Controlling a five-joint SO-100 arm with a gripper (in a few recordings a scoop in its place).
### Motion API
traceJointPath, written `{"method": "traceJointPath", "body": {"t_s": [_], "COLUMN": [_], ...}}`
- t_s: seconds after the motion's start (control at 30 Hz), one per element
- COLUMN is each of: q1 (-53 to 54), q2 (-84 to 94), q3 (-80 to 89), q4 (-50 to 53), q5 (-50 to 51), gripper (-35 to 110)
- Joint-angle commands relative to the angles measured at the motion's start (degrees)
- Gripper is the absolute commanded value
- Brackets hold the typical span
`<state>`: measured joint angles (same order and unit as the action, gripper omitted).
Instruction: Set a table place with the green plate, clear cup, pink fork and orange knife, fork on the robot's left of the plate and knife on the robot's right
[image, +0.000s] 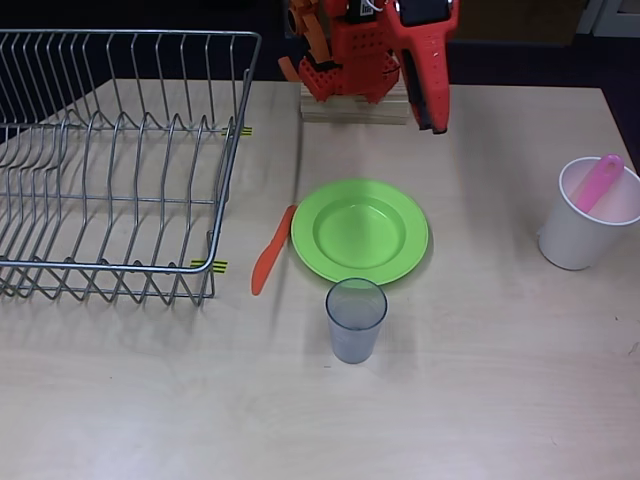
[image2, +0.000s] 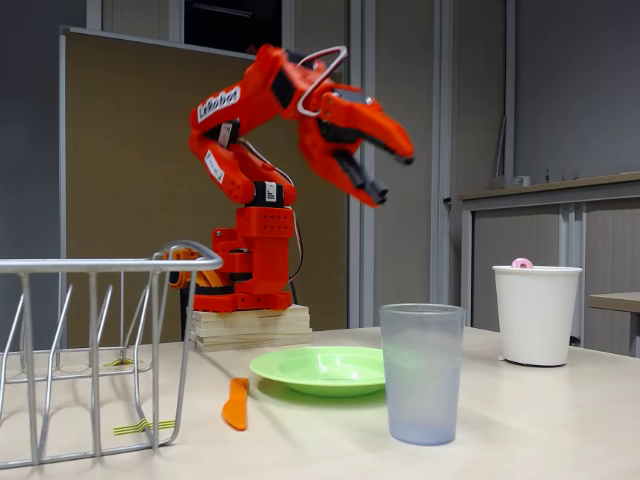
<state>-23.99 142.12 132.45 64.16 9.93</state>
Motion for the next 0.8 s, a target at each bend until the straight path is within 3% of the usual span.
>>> {"method": "traceJointPath", "body": {"t_s": [0.0, 0.33, 0.77], "q1": [-7.6, -27.1, -39.5], "q2": [-8.3, -33.6, -59.5], "q3": [-8.5, -28.2, -53.1], "q4": [2.0, 6.5, 7.8], "q5": [19.8, 52.9, 72.9], "gripper": [26, 30, 29]}}
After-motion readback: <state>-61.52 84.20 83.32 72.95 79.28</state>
